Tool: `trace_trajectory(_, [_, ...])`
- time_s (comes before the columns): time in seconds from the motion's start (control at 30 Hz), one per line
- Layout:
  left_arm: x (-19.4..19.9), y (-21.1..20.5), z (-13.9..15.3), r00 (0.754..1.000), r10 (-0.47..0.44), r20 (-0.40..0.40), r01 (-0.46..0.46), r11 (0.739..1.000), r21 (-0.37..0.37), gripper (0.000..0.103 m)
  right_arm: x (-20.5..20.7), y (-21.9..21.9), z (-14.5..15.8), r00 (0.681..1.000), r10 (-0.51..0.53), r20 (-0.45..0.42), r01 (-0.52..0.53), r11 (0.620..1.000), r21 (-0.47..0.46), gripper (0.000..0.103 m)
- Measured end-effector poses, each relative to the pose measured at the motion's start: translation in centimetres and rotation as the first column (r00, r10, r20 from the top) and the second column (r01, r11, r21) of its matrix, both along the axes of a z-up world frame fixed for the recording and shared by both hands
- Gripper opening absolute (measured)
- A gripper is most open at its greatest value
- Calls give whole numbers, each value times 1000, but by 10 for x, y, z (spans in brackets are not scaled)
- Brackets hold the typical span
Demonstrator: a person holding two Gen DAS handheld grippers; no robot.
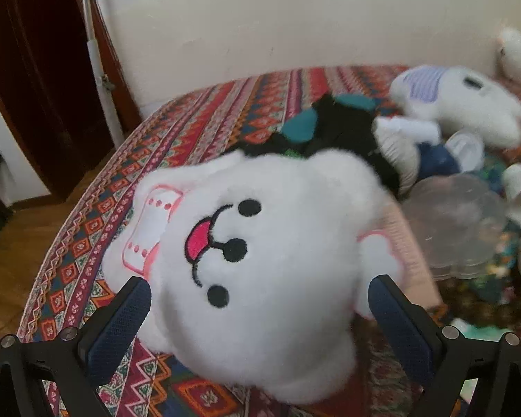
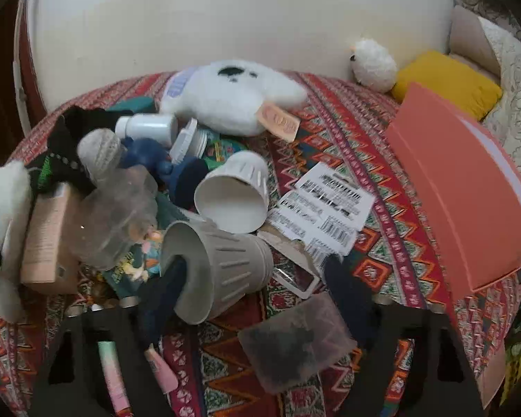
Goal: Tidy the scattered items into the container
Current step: 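Grasp the grey ribbed cup from the pile with the right tool, then carry the grey cup toward the pink box with the right tool while the left tool grasps the white cup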
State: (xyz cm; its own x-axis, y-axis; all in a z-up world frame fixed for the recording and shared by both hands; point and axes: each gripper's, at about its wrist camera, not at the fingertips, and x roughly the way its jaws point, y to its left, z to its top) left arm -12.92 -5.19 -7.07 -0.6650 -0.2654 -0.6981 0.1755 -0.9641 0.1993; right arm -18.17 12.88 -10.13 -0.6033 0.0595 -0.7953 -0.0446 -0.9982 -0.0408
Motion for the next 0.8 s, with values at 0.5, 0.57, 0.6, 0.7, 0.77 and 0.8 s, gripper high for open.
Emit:
trace_trajectory(0.5, [10,16,0,998,-12,-65,7,997,-75,103,17,47,23,999,-22,-43,9,957,-290,6])
trace_trajectory(0.57, [16,24,13,993,-51,-103,49,998,-26,103,25,55,35,997,-31,-72,8,954,-301,6])
trace_trajectory(0.6, [19,31,20,988,-87,-124,86,996,-15,103,29,58,41,995,-36,-90,7,954,-298,6])
trace_trajectory(0.7, [15,66,24,968,-201,-149,196,979,-50,103,43,71,57,988,-52,-146,10,962,-274,6])
trace_trajectory(0.77, [6,96,18,950,-281,-137,267,957,-109,103,54,82,67,981,-67,-183,18,967,-255,6])
trace_trajectory(0.8, [1,111,15,939,-319,-129,302,943,-139,103,58,89,69,979,-75,-192,25,968,-250,6])
